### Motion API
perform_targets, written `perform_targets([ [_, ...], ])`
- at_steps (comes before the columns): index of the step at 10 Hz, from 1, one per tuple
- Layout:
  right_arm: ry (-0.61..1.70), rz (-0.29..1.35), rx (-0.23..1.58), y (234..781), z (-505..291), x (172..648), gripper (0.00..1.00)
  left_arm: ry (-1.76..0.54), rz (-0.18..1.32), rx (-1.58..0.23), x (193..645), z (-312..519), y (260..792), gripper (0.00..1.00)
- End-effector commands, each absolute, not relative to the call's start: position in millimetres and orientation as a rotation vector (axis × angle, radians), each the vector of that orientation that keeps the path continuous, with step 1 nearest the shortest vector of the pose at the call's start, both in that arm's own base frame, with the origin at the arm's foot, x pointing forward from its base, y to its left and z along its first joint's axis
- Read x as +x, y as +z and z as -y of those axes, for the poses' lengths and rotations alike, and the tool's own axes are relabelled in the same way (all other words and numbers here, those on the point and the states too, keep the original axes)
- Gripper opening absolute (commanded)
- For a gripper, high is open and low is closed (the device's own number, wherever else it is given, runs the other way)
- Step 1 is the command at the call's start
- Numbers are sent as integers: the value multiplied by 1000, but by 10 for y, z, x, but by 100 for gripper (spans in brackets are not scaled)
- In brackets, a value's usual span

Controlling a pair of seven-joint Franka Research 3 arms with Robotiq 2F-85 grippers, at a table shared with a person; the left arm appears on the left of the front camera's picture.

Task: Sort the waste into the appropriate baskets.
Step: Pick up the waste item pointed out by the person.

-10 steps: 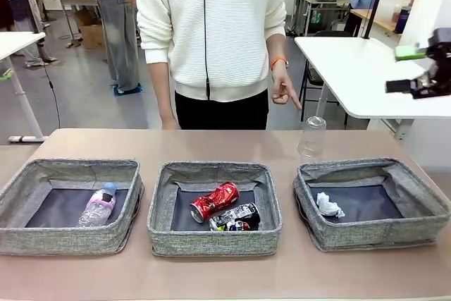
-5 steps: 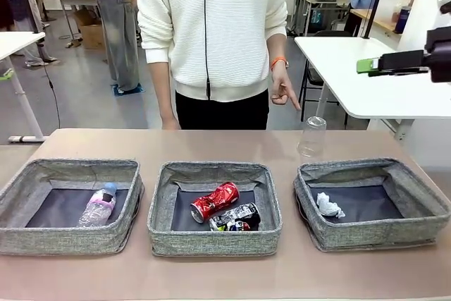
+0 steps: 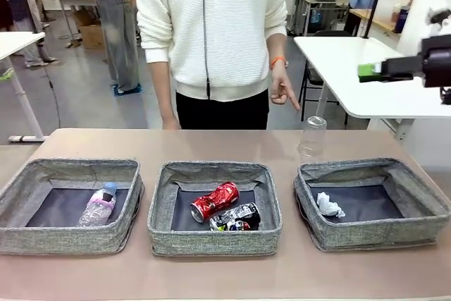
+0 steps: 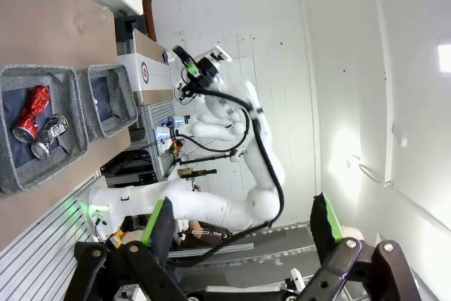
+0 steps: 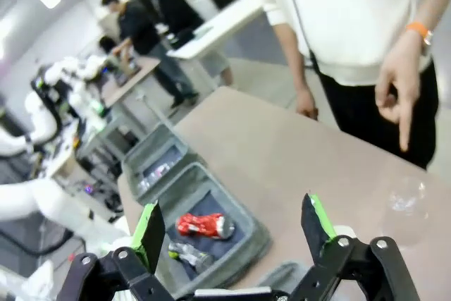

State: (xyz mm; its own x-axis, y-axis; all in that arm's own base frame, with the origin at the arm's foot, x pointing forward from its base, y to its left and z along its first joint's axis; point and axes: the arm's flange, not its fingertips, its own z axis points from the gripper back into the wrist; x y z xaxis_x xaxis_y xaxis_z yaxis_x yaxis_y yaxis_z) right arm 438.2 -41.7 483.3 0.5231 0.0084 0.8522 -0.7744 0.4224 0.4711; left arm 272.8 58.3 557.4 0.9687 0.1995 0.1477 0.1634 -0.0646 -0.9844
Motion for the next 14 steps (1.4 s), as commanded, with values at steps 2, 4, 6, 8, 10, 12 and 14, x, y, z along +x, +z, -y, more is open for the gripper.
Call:
perform_targets([
  [2,645,965,1124,3968,1067,5650,100,10,297,-1653,2738,-574,5609,100],
  [4,644,939,1080,4060,917,5109,100,10,297,-1653,2738,-574,5609,100],
  [6,575,946,1066,3632,1113,5517,100,10,297,-1653,2738,-574,5609,100],
  [8,809,836,1006,3236,1154,5924,100,10,297,-1653,2738,-574,5609,100],
  [10,1064,848,982,2975,1145,6042,100,10,297,-1653,2738,-574,5609,100],
  [12,1103,856,945,2814,1026,6080,100,10,297,-1653,2738,-574,5609,100],
  [14,1107,915,862,2707,785,6166,100,10,297,-1653,2738,-574,5609,100],
])
